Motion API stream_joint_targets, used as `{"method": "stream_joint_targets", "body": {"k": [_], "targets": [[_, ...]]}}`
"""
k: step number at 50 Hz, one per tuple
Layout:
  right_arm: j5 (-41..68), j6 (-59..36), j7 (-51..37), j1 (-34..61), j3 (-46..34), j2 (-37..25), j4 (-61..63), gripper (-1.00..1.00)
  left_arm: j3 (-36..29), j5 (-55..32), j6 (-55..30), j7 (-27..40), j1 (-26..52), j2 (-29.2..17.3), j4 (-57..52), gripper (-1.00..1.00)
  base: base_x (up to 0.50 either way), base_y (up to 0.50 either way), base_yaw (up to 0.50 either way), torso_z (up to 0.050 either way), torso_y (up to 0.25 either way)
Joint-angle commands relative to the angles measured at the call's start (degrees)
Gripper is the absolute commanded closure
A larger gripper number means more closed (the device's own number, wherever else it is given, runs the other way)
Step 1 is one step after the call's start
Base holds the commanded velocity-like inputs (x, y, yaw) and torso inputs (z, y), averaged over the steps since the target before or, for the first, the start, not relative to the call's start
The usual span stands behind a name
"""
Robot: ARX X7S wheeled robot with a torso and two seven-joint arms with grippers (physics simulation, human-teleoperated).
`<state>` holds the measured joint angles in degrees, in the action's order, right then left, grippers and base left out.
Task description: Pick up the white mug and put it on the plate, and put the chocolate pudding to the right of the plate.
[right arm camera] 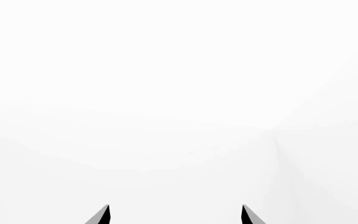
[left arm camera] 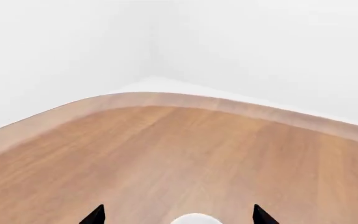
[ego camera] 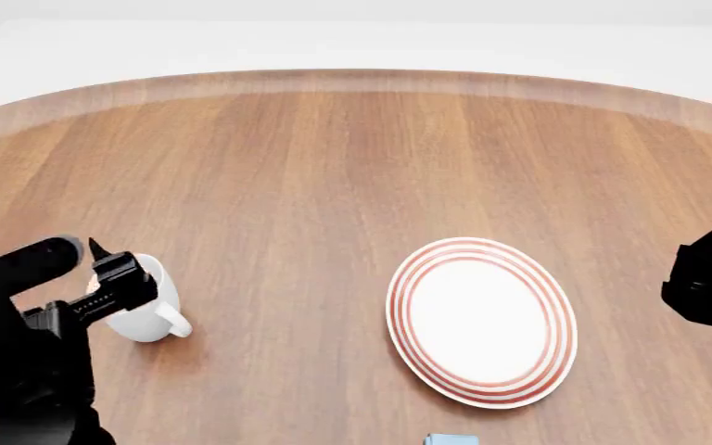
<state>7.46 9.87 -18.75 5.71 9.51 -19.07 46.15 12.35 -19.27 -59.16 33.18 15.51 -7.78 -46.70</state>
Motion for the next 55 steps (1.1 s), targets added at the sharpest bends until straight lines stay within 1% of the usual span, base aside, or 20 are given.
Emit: {"method": "stream_joint_targets", "body": {"k": [1,2,4,5,6,8,9,10,11,12,13,19,21,24,29,33,38,46,55], "targets": [[-0.70,-0.02,1.18,0.08,1.15,0.87,-0.28,-1.00,0.42,-4.65,-19.27,4.00,3.14,6.57,-1.88,-1.00,0.00,0.00,0.00,0.000,0.000],[-0.69,-0.03,1.15,0.08,1.15,0.85,-0.28,-1.00,0.84,-5.27,-20.97,4.66,3.55,7.04,-1.85,-1.00,0.00,0.00,0.00,0.000,0.000],[-0.60,-0.10,1.09,0.08,1.19,0.78,-0.20,-1.00,1.77,-10.83,-22.22,8.86,3.63,7.67,-0.49,-1.00,0.00,0.00,0.00,0.000,0.000],[-0.61,-0.11,1.06,0.08,1.19,0.76,-0.20,-1.00,1.46,-12.08,-21.88,10.17,3.69,7.58,-0.22,-1.00,0.00,0.00,0.00,0.000,0.000],[-0.57,-0.08,1.04,0.03,1.20,0.74,-0.18,-1.00,2.35,-17.01,-22.30,13.20,4.16,7.71,1.19,-1.00,0.00,0.00,0.00,0.000,0.000],[-0.50,-0.16,0.99,0.03,1.19,0.69,-0.14,-1.00,2.12,-20.54,-22.22,16.91,4.58,7.57,2.42,-1.00,0.00,0.00,0.00,0.000,0.000],[-0.52,-0.21,0.96,0.08,1.19,0.64,-0.05,-1.00,3.06,-25.78,-22.02,20.89,5.07,7.71,4.87,-1.00,0.00,0.00,0.00,0.000,0.000],[-0.50,-0.22,0.94,0.07,1.19,0.62,-0.03,-1.00,3.20,-27.90,-21.77,22.87,5.37,7.62,5.81,-1.00,0.00,0.00,0.00,0.000,0.000],[-0.51,-0.19,0.93,0.05,1.18,0.59,0.01,-1.00,3.02,-30.84,-20.59,25.93,5.85,7.68,7.69,-1.00,0.00,0.00,0.00,0.000,0.000],[-0.49,-0.19,0.91,0.05,1.17,0.56,0.02,-1.00,2.59,-32.66,-20.34,27.22,6.24,7.56,8.45,-1.00,0.00,0.00,0.00,0.000,0.000],[-0.47,-0.18,0.87,0.04,1.18,0.55,-0.01,-1.00,1.74,-35.78,-19.84,30.75,6.69,7.67,9.86,-1.00,0.00,0.00,0.00,0.000,0.000],[-0.34,-0.05,0.77,0.01,1.24,0.38,-0.07,-1.00,-2.01,-42.64,-16.26,39.90,7.95,7.50,12.75,-1.00,0.00,0.00,0.00,0.000,0.000],[-0.26,0.01,0.75,-0.07,1.31,0.30,-0.01,-1.00,-3.16,-42.92,-15.07,41.19,8.24,7.13,12.99,-1.00,0.00,0.00,0.00,0.000,0.000],[-0.10,-0.10,0.67,-0.08,1.46,0.14,0.22,-1.00,-5.23,-41.93,-12.69,42.06,9.40,6.97,14.25,-1.00,0.00,0.00,0.00,0.000,0.000],[0.11,-0.07,0.64,-0.12,1.37,0.01,0.20,-1.00,-8.28,-39.90,-7.07,43.10,12.01,6.90,19.86,-1.00,0.00,0.00,0.00,0.000,0.000],[0.18,0.06,0.57,-0.22,1.42,-0.09,0.15,-1.00,-10.40,-36.80,-2.68,41.41,14.64,6.25,24.44,-1.00,0.00,0.00,0.00,0.000,0.000],[0.10,0.28,0.57,-0.43,1.16,-0.10,-0.08,-1.00,-10.69,-32.93,3.09,40.08,15.97,5.83,30.77,-1.00,0.00,0.00,0.00,0.000,0.000],[0.16,0.34,0.56,-0.71,0.92,-0.28,-0.07,-1.00,-11.55,-30.02,10.08,38.18,15.86,6.01,37.37,-1.00,0.00,0.00,0.00,0.000,0.000],[0.39,0.69,0.50,-0.75,0.95,-0.54,-0.43,-1.00,-11.89,-29.76,15.28,37.05,15.09,6.23,42.85,-1.00,0.00,0.00,0.00,0.000,0.000]]}}
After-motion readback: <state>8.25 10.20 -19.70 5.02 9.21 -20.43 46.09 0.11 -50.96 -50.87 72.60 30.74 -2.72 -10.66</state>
